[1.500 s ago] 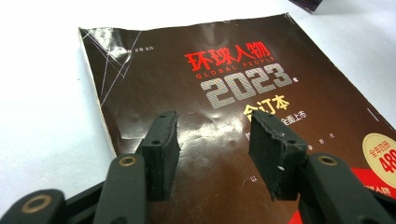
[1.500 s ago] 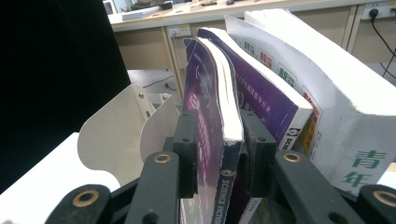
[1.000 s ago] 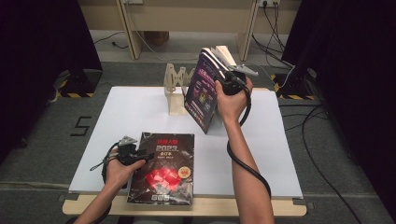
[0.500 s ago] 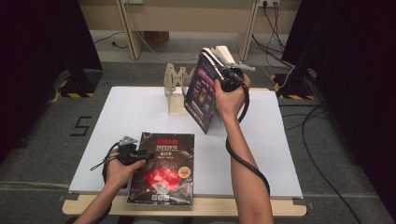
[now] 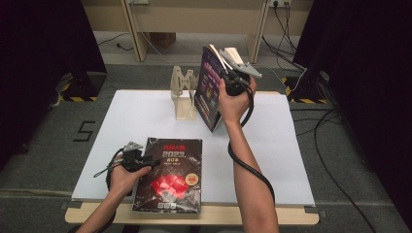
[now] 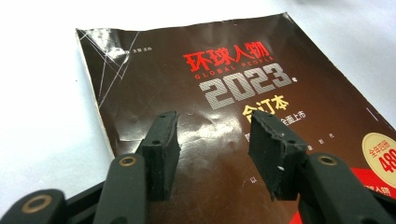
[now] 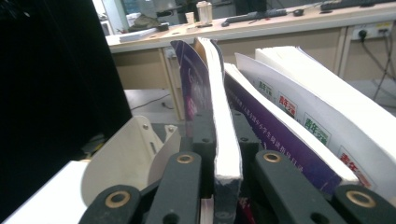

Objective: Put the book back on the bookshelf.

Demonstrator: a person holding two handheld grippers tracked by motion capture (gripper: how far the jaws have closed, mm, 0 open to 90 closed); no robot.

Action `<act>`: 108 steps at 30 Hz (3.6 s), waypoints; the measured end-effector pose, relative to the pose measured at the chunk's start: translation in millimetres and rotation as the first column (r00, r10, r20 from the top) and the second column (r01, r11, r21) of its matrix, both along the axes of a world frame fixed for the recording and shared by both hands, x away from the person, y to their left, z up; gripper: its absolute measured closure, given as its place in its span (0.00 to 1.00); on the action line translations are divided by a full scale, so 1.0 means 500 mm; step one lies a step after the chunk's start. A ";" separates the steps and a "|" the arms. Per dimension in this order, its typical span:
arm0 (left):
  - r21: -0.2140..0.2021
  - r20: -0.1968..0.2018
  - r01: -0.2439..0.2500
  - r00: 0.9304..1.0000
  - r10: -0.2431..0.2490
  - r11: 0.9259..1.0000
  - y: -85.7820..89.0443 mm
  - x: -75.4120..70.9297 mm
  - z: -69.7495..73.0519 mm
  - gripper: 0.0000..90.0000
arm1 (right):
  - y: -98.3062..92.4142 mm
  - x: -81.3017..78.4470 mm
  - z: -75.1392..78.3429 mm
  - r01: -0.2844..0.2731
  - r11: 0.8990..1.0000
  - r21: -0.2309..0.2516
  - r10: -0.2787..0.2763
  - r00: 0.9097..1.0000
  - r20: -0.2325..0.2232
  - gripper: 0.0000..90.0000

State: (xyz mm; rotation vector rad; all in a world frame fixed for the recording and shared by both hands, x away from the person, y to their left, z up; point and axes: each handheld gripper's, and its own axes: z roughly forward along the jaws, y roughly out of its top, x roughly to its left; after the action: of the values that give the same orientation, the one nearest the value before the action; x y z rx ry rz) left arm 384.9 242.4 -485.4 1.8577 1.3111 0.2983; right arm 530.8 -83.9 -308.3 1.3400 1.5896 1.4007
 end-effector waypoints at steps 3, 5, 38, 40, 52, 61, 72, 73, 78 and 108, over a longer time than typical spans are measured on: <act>0.000 0.000 -0.002 1.000 0.002 1.000 0.000 0.000 -0.002 0.58 | 0.005 0.007 -0.016 0.002 1.000 -0.015 -0.002 1.000 -0.016 0.94; 0.004 -0.003 -0.001 1.000 0.001 1.000 0.001 0.000 -0.001 0.58 | 0.008 0.010 -0.027 0.006 0.999 -0.037 -0.007 1.000 -0.024 0.93; 0.004 -0.001 0.008 1.000 -0.008 1.000 -0.003 -0.004 -0.001 0.58 | -0.065 -0.092 -0.025 0.089 0.996 -0.025 -0.091 0.994 -0.068 0.81; 0.005 0.001 0.008 1.000 -0.008 1.000 -0.002 -0.004 0.000 0.58 | -0.068 -0.090 -0.025 0.090 0.996 -0.025 -0.092 0.993 -0.072 0.81; 0.005 0.003 0.001 1.000 -0.001 1.000 -0.001 -0.005 0.001 0.58 | -0.077 -0.082 -0.032 0.085 0.996 0.000 -0.085 0.992 -0.090 0.80; 0.005 0.002 0.005 1.000 -0.005 1.000 -0.002 -0.004 0.000 0.58 | -0.080 -0.073 -0.043 0.068 0.998 0.013 -0.066 0.991 -0.115 0.77; 0.003 0.003 0.001 1.000 -0.001 1.000 0.000 -0.005 0.001 0.58 | -0.075 -0.055 -0.045 0.067 0.997 0.036 -0.061 0.987 -0.148 0.74; 0.004 0.003 0.001 1.000 -0.001 1.000 0.000 -0.004 0.001 0.58 | -0.075 -0.053 -0.046 0.066 0.997 0.030 -0.060 0.987 -0.148 0.74; 0.004 0.003 0.006 1.000 -0.007 1.000 -0.002 -0.004 0.001 0.58 | -0.075 -0.051 -0.045 0.073 0.997 0.028 -0.068 0.986 -0.150 0.73; -0.001 0.004 0.003 1.000 -0.003 1.000 -0.001 -0.004 0.001 0.58 | -0.054 -0.051 -0.074 0.106 0.994 0.032 -0.099 0.980 -0.174 0.69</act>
State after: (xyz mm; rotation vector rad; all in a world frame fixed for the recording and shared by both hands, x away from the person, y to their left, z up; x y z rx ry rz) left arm 382.9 241.9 -484.8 1.8578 1.3053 0.2995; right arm 505.5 -111.0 -345.4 1.5814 1.5836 1.2918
